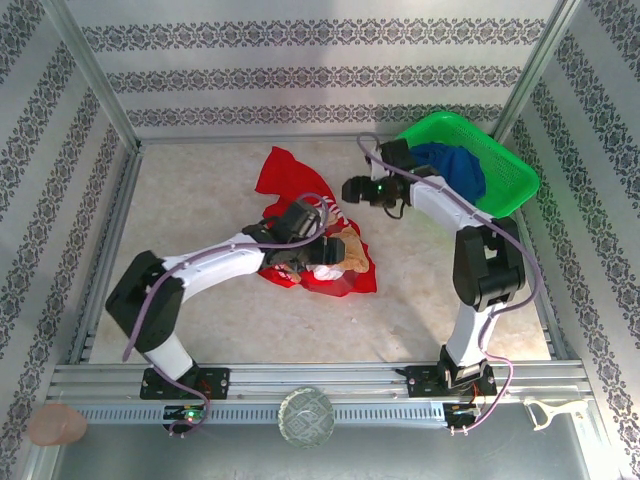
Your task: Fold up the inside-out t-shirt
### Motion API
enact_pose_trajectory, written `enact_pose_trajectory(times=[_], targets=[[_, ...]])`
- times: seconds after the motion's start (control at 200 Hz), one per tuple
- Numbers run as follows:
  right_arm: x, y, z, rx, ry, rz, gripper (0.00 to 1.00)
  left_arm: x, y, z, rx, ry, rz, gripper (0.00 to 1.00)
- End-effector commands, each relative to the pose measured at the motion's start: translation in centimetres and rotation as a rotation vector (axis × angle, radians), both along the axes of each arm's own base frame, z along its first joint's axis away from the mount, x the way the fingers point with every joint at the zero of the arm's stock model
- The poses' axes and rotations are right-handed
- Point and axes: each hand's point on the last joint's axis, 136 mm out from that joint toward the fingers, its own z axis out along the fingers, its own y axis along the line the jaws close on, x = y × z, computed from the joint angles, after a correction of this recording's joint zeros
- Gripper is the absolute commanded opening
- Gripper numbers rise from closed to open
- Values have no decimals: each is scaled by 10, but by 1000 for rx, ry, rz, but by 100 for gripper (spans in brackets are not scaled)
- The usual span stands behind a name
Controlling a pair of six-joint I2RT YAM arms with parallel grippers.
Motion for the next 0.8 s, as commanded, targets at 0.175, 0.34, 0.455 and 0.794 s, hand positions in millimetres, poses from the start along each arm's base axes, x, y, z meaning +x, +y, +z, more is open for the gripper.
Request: enact_pose_trajectory(times=[0.175,0.34,0.455,0.794], targets=[[-28,26,-67,105,136,-36,33,13,43,-50,184,57,59,27],[-63,23,-82,176,151,-149,0,41,97,-53,188,50,133,0],[-100,34,-81,236,145,-206,0,70,127,-48,176,24,165,0],[-109,6,-10,191,-93,-267,67,175,171,-10,161,-49,181,0]])
